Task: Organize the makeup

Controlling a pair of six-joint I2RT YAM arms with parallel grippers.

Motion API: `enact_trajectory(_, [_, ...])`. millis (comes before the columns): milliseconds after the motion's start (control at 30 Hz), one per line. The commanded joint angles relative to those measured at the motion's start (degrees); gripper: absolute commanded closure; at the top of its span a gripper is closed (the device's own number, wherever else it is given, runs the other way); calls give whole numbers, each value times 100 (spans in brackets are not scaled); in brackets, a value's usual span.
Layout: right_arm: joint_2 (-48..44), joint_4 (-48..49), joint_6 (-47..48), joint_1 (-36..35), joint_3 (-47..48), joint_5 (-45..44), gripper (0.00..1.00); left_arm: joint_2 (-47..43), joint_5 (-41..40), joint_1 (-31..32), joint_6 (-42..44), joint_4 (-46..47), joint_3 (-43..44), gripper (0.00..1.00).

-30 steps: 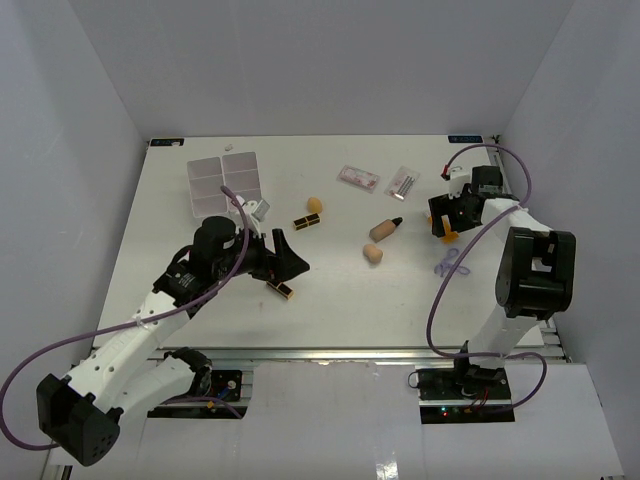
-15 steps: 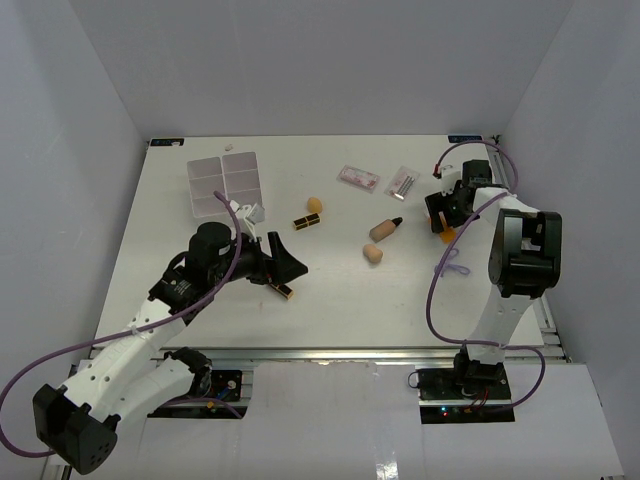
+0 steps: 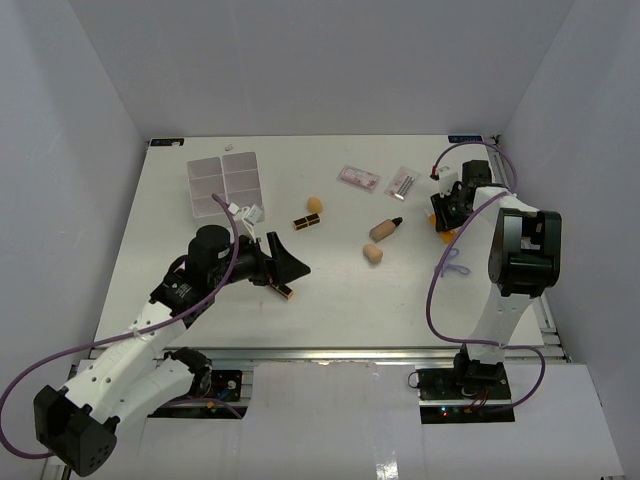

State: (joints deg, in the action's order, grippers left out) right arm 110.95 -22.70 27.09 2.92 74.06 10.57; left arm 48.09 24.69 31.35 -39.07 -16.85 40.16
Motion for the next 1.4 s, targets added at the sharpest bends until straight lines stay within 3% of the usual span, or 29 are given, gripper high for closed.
enact_trajectory(0, [-316,-128,150,-11,-237,293,67,-21,348,11,-586,696,-265,2])
enact_trajectory(100, [-744,-82,176,-11,-507,477,73,134,474,20,-864,1182,-349,2])
enact_trajectory(433, [-2854,-363,97,-78,-1535,2118,73,1308,161,347,-1218,2291,-44,2])
enact_trajectory(700, [-4031,-454,-322,-881,-2142,3037,74,2767,-308,896,-1412,3034,788,8])
enact_trajectory(1033, [-4539,-452,-468,-1299,-2227,3402,74,4200,-581,1387,-1358,3216,2024,21])
enact_trajectory(1267, [-4668,-446,-452,-1408,-2298,3501,74,4763,-656,1599,-1280,3180,2455,27])
enact_trajectory(1367, [-4696,-439,-442,-1433,-2315,3555,74,4899,-658,1660,-1261,3147,2579,35])
